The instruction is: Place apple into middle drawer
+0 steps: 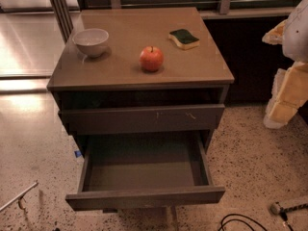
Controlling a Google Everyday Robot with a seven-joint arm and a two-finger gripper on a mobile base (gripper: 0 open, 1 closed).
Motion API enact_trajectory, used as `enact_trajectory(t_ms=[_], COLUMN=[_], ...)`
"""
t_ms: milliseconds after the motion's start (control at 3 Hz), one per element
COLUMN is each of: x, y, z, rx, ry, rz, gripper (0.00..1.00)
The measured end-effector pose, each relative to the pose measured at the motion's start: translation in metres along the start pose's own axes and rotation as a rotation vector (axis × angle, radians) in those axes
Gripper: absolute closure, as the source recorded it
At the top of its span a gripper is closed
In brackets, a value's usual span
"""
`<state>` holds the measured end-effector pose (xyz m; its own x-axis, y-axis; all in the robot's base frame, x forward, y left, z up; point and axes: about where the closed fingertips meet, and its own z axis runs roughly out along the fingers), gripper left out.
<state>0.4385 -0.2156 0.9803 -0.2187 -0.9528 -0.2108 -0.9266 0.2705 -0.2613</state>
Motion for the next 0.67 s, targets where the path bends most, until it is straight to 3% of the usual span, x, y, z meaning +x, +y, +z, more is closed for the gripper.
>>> enact_trajectory(t_ms=[333, 667], x=[0.0000, 0.0000], y=[0.0000, -0.0001], z=[0.0000, 0.0000], rx=[0.000, 0.000], ry=[0.000, 0.000], rz=[0.000, 0.000], gripper=[0.00, 0.14])
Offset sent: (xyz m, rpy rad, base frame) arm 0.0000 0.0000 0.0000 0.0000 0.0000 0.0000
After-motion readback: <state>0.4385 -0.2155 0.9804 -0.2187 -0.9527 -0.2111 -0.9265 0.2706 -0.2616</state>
